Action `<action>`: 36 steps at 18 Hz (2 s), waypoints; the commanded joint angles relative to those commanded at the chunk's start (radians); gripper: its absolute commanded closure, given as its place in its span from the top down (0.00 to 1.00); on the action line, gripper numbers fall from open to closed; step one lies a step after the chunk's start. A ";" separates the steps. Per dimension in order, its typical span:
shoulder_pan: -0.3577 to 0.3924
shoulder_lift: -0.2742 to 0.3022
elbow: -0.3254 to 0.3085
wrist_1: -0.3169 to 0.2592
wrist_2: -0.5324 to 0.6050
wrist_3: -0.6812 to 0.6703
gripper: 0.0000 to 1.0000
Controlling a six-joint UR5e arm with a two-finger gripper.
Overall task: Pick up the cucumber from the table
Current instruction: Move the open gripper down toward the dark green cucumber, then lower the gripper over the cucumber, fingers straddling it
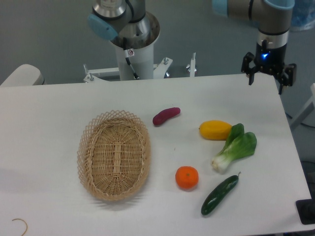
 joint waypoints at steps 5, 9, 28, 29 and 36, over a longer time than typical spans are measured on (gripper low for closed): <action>-0.023 -0.006 -0.003 0.009 0.005 -0.014 1.00; -0.032 -0.008 -0.011 0.012 -0.005 -0.078 1.00; -0.344 -0.296 0.123 0.144 -0.005 -0.414 1.00; -0.348 -0.322 0.149 0.144 -0.006 -0.413 1.00; -0.396 -0.437 0.267 0.140 0.002 -0.290 1.00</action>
